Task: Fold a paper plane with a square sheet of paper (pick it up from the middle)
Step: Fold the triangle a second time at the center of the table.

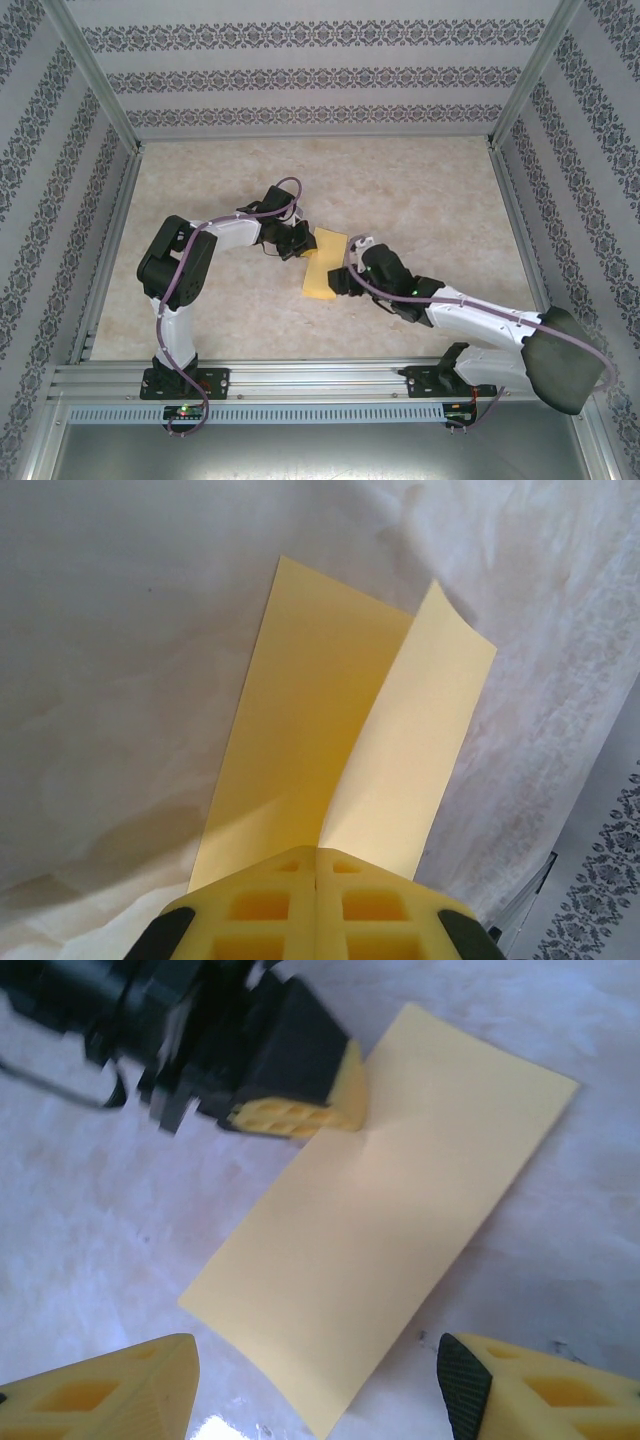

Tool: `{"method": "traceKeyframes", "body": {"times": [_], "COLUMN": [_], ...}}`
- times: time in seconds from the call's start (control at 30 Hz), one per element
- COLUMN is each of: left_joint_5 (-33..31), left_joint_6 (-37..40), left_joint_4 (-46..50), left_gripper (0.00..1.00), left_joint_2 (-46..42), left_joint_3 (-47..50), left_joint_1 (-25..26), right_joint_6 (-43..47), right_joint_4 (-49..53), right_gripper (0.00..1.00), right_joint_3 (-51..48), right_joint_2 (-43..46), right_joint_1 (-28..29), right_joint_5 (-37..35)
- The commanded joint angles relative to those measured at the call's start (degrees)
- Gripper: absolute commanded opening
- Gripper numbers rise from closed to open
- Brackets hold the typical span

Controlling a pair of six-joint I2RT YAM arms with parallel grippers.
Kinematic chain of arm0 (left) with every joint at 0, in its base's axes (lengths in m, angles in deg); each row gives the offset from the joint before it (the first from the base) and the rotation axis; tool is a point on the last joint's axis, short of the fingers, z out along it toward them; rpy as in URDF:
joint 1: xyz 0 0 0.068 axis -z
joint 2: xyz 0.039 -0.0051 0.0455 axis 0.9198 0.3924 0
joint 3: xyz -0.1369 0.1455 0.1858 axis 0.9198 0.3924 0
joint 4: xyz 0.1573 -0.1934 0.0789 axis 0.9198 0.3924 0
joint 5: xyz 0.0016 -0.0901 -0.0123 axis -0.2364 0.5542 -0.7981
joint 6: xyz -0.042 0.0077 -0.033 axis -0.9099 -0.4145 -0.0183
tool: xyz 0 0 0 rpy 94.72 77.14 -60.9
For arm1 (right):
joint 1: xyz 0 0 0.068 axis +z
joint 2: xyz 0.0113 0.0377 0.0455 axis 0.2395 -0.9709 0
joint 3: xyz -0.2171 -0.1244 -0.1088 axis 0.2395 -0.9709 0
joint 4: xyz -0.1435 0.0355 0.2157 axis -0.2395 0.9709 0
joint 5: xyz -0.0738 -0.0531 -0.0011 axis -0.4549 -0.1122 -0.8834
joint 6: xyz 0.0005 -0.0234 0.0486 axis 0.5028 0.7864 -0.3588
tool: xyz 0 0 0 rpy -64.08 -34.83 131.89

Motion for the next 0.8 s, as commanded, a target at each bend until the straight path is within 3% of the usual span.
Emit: {"method": "traceKeyframes", "body": {"times": [0.0, 0.13, 0.33, 0.53, 0.77], "left_joint_5": [0.05, 0.38, 3.00, 3.16, 3.38], "left_joint_6": [-1.18, -1.06, -0.96, -1.05, -0.47], "left_joint_4": [-0.48, 0.04, -0.35, -0.23, 0.40], "left_gripper": [0.00, 0.00, 0.00, 0.00, 0.00], "left_joint_2": [-1.66, -2.09, -2.09, -2.46, -2.67], "left_joint_3": [-0.30, -0.63, -1.10, -0.76, -0.99], "left_joint_1": [0.07, 0.08, 0.21, 0.16, 0.09], "right_joint_6": [9.97, 14.52, 15.11, 13.46, 11.17], "right_joint_4": [-0.21, 3.16, 4.62, 11.00, 13.80], "right_gripper": [0.67, 0.67, 0.69, 0.69, 0.49], "right_joint_3": [2.03, 8.08, 14.51, 21.02, 24.21], "right_joint_2": [-3.42, -11.55, -19.12, -27.03, -31.08], "right_joint_1": [5.11, 11.51, 16.32, 19.17, 19.41], "right_joint_5": [-7.73, -14.24, -16.68, -29.35, -32.15]}}
